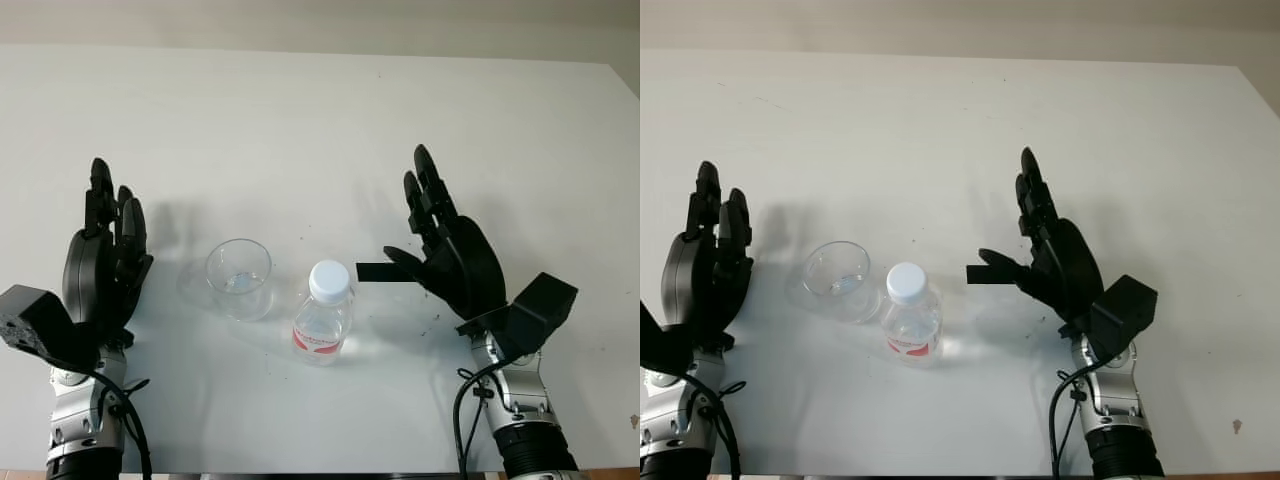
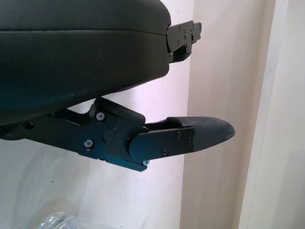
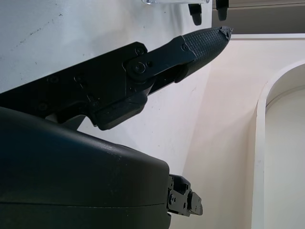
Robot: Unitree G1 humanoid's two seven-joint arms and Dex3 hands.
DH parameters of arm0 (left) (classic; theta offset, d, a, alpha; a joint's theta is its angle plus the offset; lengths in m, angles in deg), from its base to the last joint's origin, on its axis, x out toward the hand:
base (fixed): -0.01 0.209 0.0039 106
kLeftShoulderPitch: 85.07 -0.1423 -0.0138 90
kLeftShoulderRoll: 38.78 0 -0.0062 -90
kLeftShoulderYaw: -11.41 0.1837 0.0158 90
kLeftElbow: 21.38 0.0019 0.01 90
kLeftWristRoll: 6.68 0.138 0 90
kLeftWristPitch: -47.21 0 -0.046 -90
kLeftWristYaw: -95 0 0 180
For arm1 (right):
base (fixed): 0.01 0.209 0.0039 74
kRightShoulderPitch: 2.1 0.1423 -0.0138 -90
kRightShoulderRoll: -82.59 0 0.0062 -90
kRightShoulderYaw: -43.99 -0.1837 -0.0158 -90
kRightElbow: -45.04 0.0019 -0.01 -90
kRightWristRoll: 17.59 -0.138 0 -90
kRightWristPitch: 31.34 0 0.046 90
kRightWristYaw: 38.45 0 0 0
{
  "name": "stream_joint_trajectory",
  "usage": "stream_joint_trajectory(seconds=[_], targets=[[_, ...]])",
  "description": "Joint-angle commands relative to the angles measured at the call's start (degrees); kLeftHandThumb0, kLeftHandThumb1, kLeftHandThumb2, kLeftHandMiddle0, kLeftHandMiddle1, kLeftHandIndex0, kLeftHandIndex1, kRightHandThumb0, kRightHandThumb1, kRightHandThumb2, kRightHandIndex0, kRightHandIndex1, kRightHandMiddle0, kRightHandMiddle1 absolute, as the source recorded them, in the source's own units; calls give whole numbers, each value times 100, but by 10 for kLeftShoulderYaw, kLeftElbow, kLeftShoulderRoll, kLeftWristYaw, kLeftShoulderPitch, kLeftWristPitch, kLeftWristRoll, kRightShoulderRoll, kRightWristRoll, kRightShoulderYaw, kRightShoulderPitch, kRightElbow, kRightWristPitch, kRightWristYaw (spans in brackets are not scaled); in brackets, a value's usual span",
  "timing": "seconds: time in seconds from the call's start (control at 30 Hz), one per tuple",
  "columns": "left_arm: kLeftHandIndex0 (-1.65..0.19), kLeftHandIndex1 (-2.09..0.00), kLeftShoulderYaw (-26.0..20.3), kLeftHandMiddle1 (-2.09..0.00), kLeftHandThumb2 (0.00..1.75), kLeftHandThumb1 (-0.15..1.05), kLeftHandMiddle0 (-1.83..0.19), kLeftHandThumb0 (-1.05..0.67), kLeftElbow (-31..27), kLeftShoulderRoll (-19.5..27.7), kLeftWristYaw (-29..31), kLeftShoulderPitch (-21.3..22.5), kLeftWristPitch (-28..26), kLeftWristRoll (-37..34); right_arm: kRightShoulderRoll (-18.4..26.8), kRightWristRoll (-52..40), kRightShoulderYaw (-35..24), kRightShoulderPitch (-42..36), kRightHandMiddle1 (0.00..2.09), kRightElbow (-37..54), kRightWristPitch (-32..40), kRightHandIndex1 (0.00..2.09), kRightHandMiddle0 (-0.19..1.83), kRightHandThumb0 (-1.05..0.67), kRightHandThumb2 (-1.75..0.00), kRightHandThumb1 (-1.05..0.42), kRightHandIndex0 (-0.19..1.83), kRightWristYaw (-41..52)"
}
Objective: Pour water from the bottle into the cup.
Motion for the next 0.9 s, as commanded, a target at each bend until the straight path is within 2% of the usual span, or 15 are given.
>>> stream_joint_trajectory(seconds=[0.0,0.3,0.63,0.87], targets=[[19,0,-3,-2,50,105,19,-74,-7,3,2,-10,2,-3,-1,0,-1,-7,0,5,-6,0,-19,-89,-6,-96,-19,0],[19,0,-1,-2,50,105,19,-74,10,6,-1,6,4,3,6,-14,2,20,0,-35,3,0,-19,-85,-5,-94,-19,44],[19,0,-1,-1,52,105,19,-74,24,3,-10,16,21,9,75,-134,-20,58,0,-25,68,0,-19,-84,-6,-95,-19,272],[19,0,-2,0,52,105,19,-74,33,8,-6,26,28,7,103,-137,10,52,3,39,144,4,-17,-81,-4,-90,-17,335]])
